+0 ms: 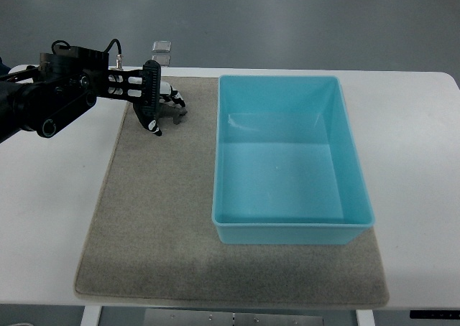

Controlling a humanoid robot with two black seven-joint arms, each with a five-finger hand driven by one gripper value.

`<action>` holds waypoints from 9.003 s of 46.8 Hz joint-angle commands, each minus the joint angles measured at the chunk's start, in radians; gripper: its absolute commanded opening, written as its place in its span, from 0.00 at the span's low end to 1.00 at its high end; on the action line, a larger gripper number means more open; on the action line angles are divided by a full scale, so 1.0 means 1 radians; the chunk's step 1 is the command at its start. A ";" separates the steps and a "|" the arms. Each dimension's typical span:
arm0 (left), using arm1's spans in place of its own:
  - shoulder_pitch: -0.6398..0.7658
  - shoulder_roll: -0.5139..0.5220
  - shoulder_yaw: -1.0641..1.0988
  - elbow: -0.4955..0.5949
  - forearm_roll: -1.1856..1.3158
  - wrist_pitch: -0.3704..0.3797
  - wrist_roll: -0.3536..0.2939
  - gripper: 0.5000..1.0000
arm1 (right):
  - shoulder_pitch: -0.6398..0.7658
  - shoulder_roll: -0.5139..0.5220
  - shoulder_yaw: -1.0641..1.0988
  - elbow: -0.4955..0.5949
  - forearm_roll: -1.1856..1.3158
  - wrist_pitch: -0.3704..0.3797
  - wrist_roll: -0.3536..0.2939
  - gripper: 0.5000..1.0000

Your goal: Place brown hippo in blue box with left hand

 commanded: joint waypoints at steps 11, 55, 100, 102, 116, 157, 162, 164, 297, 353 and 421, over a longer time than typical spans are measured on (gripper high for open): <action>-0.009 -0.003 0.000 0.000 0.006 0.076 0.002 0.11 | 0.001 0.000 0.000 0.000 0.000 0.000 0.000 0.87; -0.020 -0.008 -0.001 -0.014 0.006 0.091 0.000 0.00 | 0.001 0.000 0.000 0.000 0.000 0.000 0.000 0.87; -0.068 -0.012 0.000 -0.015 0.005 0.091 0.002 0.00 | -0.001 0.000 0.000 0.000 0.000 0.000 0.000 0.87; -0.072 -0.012 0.000 -0.015 0.006 0.090 0.002 0.00 | -0.001 0.000 0.000 0.000 0.000 0.000 0.000 0.87; -0.111 -0.012 0.000 -0.015 0.005 0.090 0.002 0.00 | -0.001 0.000 0.000 0.000 0.000 0.000 0.000 0.87; -0.242 -0.012 -0.012 -0.238 0.002 0.111 0.002 0.00 | -0.001 0.000 0.000 0.000 0.000 0.000 0.000 0.87; -0.244 -0.014 -0.012 -0.296 -0.001 0.113 0.002 0.00 | -0.001 0.000 0.000 0.000 0.000 0.000 0.000 0.87; -0.244 -0.014 -0.015 -0.319 -0.001 0.113 0.003 0.00 | -0.001 0.000 0.000 0.000 0.000 0.000 0.000 0.87; -0.107 -0.109 -0.021 -0.055 -0.251 0.285 -0.012 0.98 | -0.001 0.000 0.000 0.000 0.000 0.000 0.000 0.87; -0.048 -0.216 -0.096 0.253 -1.506 0.452 -0.010 0.99 | -0.001 0.000 0.000 0.000 0.000 0.000 0.000 0.87; 0.080 -0.245 -0.196 0.388 -1.993 0.084 -0.059 0.99 | 0.001 0.000 0.000 0.000 0.000 0.000 0.000 0.87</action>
